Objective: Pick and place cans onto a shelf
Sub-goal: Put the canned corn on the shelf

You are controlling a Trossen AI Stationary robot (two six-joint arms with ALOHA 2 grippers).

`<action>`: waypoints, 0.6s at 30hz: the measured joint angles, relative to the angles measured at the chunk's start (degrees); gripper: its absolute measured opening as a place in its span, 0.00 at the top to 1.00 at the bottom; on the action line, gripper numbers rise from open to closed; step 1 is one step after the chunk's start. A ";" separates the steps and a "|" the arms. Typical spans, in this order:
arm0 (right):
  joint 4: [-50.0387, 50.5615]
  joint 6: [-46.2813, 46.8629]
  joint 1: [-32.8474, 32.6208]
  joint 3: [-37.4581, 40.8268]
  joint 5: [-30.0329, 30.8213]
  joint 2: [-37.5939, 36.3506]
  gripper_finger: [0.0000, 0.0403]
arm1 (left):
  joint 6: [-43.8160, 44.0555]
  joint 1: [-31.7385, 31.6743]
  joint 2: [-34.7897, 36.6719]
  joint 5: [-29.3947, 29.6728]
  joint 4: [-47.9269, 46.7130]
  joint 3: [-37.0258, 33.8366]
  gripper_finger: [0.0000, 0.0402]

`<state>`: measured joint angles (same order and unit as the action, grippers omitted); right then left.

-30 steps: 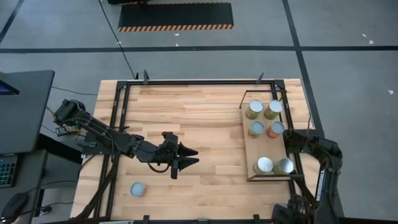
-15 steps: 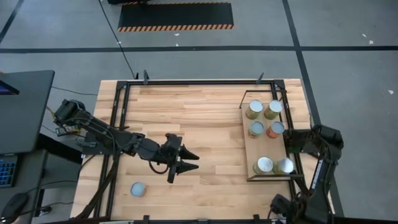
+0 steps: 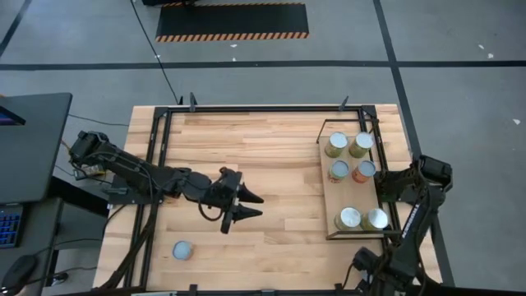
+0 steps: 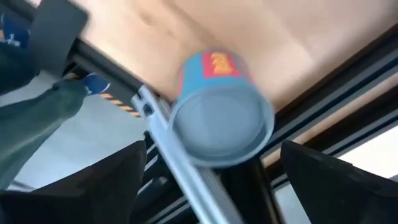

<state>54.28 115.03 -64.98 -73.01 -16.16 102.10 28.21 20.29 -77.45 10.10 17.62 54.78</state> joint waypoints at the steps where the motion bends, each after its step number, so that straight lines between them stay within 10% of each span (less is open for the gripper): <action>1: -0.22 -0.12 0.01 0.52 0.21 0.00 0.05 | 0.46 0.00 0.00 0.24 0.01 0.00 0.52; 18: -7.98 -2.52 -0.17 6.31 1.02 -0.02 0.06 | 1.13 -1.58 -0.02 0.82 1.05 0.00 0.52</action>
<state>46.30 112.51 -65.15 -66.70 -15.14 102.08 29.34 18.72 -77.47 10.92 18.68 54.78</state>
